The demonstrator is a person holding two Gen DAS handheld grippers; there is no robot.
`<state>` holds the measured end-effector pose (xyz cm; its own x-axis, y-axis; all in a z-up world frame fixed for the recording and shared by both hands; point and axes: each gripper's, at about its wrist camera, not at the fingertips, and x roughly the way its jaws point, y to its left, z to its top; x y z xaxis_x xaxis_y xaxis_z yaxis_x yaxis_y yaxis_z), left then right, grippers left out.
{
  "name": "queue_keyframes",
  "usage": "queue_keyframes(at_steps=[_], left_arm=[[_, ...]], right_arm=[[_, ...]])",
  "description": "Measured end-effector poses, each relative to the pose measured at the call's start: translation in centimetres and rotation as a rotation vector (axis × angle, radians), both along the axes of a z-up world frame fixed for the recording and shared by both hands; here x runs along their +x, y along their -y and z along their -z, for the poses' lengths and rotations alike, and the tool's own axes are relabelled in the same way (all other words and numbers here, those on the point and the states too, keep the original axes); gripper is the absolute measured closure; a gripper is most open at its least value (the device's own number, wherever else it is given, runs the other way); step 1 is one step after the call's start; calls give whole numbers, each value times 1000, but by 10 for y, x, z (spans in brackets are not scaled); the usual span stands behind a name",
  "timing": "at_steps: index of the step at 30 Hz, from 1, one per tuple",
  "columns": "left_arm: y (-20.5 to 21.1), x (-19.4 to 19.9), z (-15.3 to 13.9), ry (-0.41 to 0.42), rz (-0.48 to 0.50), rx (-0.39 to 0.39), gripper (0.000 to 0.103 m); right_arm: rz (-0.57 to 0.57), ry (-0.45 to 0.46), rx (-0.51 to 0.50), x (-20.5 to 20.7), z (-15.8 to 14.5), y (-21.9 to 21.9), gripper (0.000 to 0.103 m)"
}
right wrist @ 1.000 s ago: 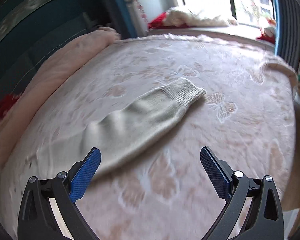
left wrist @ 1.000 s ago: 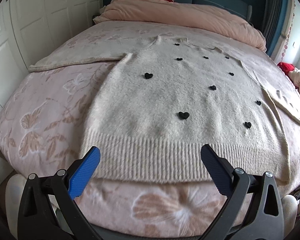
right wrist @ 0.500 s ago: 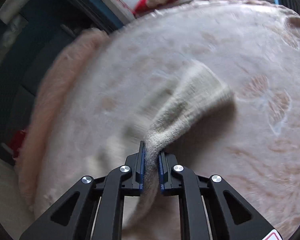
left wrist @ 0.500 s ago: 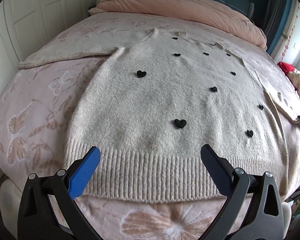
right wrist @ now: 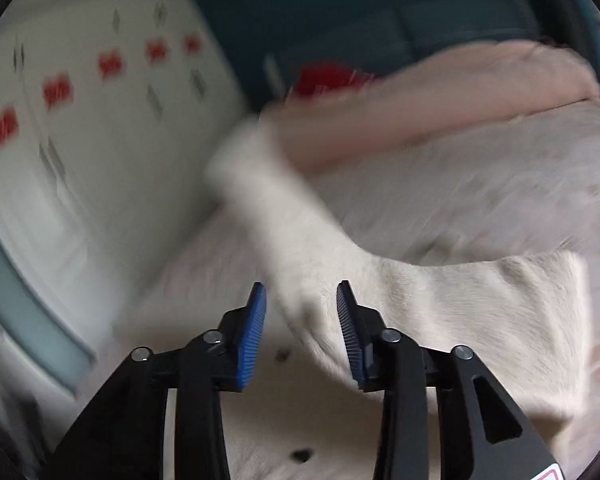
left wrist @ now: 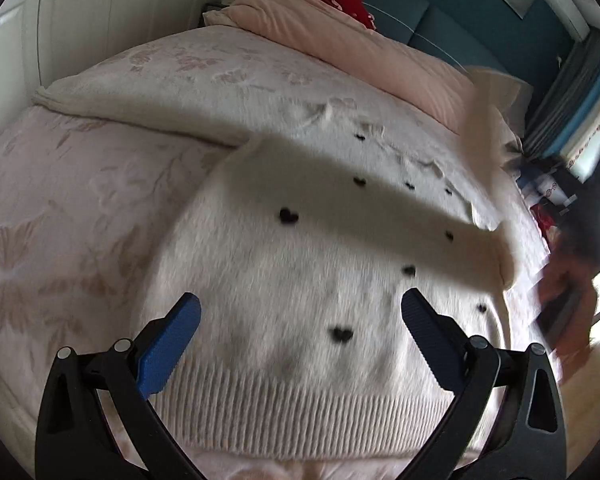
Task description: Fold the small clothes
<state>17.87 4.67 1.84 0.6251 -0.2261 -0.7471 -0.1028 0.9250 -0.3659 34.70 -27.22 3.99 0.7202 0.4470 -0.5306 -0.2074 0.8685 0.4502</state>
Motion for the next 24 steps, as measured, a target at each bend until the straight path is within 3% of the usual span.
queue_keyframes(at_steps=[3, 6, 11, 13, 15, 17, 18, 19, 21, 22, 24], left_arm=[[-5, 33, -3, -12, 10, -39, 5], [-11, 75, 1, 3, -2, -107, 5], [-6, 152, 40, -73, -19, -192, 5], [1, 176, 65, -117, -39, -248, 6], [6, 193, 84, -158, -77, -272, 20], [15, 208, 89, -147, -63, -278, 54], [18, 211, 89, -141, -52, -275, 64], [22, 217, 88, -135, -31, -274, 86], [26, 225, 77, -100, -3, -260, 93], [26, 225, 65, -50, 1, -247, 94], [20, 221, 45, 32, 13, -269, 94]], right_arm=[[26, -83, 76, -12, 33, -4, 62], [161, -172, 170, -51, 62, 26, 53], [369, -282, 228, -90, 102, 102, 52], [432, -303, 298, -93, 113, 127, 49], [469, -317, 371, -88, 121, 146, 48], [505, -320, 438, -72, 131, 165, 48], [524, -328, 465, -64, 136, 168, 48], [535, -337, 491, -56, 141, 173, 49], [543, -332, 538, -47, 142, 179, 89], [547, -297, 546, -45, 132, 181, 94], [545, -174, 549, -52, 106, 184, 95]])
